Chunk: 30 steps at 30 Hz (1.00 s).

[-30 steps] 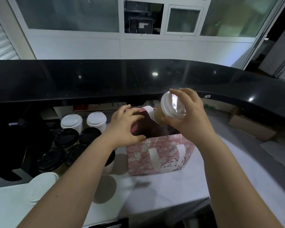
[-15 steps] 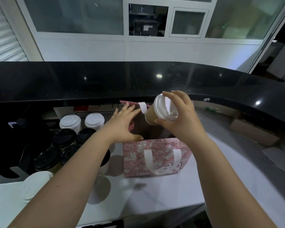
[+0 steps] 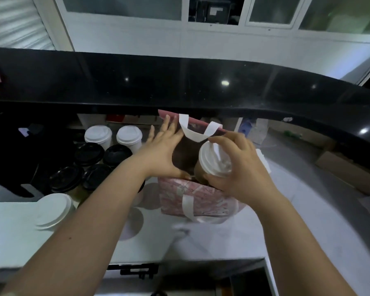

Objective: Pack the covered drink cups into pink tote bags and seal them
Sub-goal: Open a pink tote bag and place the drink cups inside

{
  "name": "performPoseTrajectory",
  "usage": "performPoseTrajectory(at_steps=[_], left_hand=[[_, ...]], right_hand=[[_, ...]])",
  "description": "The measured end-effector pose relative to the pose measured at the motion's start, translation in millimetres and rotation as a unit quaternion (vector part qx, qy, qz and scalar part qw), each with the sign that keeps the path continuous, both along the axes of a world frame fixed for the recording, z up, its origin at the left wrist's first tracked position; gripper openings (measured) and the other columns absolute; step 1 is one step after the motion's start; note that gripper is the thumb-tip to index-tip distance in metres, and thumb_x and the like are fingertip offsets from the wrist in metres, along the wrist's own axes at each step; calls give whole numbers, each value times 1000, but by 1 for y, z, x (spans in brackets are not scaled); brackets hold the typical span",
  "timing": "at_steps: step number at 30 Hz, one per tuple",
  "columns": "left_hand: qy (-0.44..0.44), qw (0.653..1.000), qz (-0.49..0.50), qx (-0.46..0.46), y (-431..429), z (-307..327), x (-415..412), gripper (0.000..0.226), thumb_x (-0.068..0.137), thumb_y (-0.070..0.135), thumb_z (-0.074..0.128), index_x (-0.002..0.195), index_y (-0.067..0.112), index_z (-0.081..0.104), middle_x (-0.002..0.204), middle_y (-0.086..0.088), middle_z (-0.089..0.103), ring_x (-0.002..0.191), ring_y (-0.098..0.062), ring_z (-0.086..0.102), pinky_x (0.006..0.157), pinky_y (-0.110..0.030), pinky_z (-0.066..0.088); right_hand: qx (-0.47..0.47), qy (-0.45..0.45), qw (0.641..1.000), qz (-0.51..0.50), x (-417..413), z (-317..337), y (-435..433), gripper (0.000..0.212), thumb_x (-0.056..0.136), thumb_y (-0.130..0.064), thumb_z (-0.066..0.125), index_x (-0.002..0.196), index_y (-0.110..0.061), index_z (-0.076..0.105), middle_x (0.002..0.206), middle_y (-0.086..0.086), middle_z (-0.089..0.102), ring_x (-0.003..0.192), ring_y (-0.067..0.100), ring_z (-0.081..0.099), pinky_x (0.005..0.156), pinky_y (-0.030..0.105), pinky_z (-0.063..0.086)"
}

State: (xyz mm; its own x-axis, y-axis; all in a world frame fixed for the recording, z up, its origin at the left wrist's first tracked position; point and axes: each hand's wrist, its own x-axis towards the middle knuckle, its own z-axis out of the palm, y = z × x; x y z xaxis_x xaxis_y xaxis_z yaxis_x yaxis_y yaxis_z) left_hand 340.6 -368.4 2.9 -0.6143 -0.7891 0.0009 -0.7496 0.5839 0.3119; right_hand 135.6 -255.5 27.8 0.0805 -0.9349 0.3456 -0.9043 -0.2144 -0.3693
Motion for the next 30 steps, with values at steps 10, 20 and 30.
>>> performPoseTrajectory(at_steps=[10,20,30], left_hand=[[-52,998,-44,8,7,-8,7,143,54,74,75,151,35,-23,153,8,-40,133,-15,-48,114,-53,-20],[-100,994,-29,-35,36,-11,20,145,49,78,64,151,25,-25,151,1,-44,131,-17,-51,113,-58,-17],[-98,994,-14,-37,48,-21,18,147,51,79,69,150,25,-25,151,-1,-40,133,-18,-48,115,-57,-15]], right_hand=[[218,99,970,-51,7,-21,-21,85,71,-39,79,141,-38,30,136,-5,35,120,22,40,91,35,44],[251,33,967,-36,43,-46,-55,91,75,-25,77,148,-20,24,151,8,21,133,35,32,104,45,40],[267,19,963,21,53,-79,-39,96,75,-35,77,152,-23,20,154,7,25,140,32,25,108,37,34]])
